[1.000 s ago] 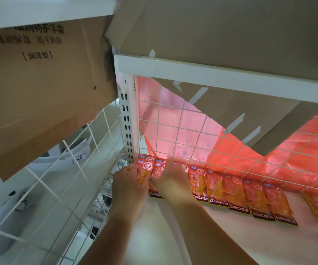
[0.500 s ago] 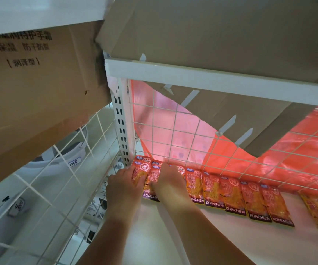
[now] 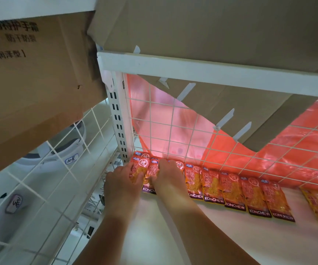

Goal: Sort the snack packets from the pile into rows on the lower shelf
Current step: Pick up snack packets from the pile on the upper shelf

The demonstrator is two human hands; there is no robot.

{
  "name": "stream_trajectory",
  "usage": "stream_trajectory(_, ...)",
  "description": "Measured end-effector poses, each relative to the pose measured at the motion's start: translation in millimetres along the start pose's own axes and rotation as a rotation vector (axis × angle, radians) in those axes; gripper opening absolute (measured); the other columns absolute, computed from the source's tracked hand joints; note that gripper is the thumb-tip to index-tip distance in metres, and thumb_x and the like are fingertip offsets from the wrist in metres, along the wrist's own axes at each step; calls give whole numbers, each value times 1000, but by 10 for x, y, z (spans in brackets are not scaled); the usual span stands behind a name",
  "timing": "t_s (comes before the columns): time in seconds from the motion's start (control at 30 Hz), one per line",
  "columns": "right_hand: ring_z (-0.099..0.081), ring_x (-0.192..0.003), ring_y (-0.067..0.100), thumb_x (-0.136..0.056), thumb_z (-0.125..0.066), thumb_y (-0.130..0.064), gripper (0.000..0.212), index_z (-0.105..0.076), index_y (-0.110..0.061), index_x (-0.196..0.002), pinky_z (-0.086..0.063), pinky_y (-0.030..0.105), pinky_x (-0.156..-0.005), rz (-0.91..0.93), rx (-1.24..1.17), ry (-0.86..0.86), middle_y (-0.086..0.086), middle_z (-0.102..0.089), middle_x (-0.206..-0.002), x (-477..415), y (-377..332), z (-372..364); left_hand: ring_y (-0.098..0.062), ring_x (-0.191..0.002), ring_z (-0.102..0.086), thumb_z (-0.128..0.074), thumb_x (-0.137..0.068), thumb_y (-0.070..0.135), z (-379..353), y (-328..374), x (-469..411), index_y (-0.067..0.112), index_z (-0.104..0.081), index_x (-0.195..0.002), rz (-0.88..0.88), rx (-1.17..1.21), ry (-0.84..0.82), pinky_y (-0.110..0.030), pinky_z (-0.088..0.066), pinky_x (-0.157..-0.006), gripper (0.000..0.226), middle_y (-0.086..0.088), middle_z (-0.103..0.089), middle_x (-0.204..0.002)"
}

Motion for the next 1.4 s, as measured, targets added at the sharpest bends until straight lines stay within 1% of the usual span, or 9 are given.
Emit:
stream_trajectory(0.17,-58,-112,33,-89,-73,-40,45,-54,-20,-125,-48,38,-90,31,-28,11,6,-52,-122,24,25,31,-28,-100,-60,-63,-93,54,-22,-16,-14,26,-66,-137,7,13,3,-39,-50,-85,52,-3,-70,-112)
stream_trajectory(0.3,-56,-114,33,-85,-73,-32,43,-56,-19,-122,-46,37,-88,71,29,-1,6,-52,-122,45,16,9,-27,-102,-60,-60,-95,55,-22,-8,-16,28,-63,-139,0,-9,-2,-39,-50,-86,52,-2,-70,-117)
stream_trajectory(0.47,-53,-115,31,-84,-74,-34,42,-57,-21,-121,-40,36,-83,86,15,-15,4,-53,-124,46,12,-43,-26,-98,-59,-61,-95,55,14,44,2,33,-61,-140,-29,16,7,-36,-50,-81,49,8,-72,-123)
stream_trajectory(0.63,-56,-111,31,-85,-73,-34,38,-56,-22,-117,-35,34,-76,76,4,-12,2,-51,-120,43,19,-55,-24,-101,-61,-55,-94,62,11,5,9,36,-61,-138,10,-5,-31,-37,-53,-84,51,9,-74,-116)
stream_trajectory(0.87,-55,-114,33,-87,-71,-34,39,-56,-20,-120,-40,37,-81,83,-7,-48,4,-49,-124,60,12,-25,-24,-96,-60,-53,-93,64,-3,-32,31,36,-62,-136,-2,-39,3,-37,-52,-81,52,8,-73,-108)
stream_trajectory(1.03,-54,-118,34,-89,-71,-36,44,-55,-19,-126,-44,38,-89,93,26,-63,6,-48,-130,68,-13,1,-23,-101,-58,-50,-95,66,-54,-17,-37,40,-55,-141,6,-44,-11,-38,-52,-80,53,11,-70,-118)
stream_trajectory(1.13,-55,-117,34,-90,-69,-34,42,-55,-19,-126,-43,37,-87,111,37,-54,6,-48,-129,84,-27,11,-24,-99,-57,-54,-93,65,-75,-44,-40,45,-49,-145,22,-4,-9,-37,-51,-79,57,6,-71,-111)
stream_trajectory(1.23,-55,-116,34,-90,-68,-33,42,-55,-19,-128,-42,37,-87,113,28,-53,6,-48,-129,86,-30,15,-27,-99,-58,-53,-90,70,-127,-106,-65,54,-41,-148,66,22,-55,-38,-52,-84,61,-4,-64,-105)
stream_trajectory(1.4,-54,-118,33,-91,-69,-37,44,-54,-18,-128,-43,38,-91,116,33,-64,6,-47,-131,95,-29,12,-27,-98,-61,-57,-86,71,-155,-128,-87,60,-41,-146,91,80,-87,-38,-53,-89,63,-4,-53,-100)
Point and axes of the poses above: each hand's wrist, its own x-axis away from the middle knuckle, its own z-axis out of the back of the hand, y = z × x, the point moved 7 cm from there along -x, towards the middle knuckle
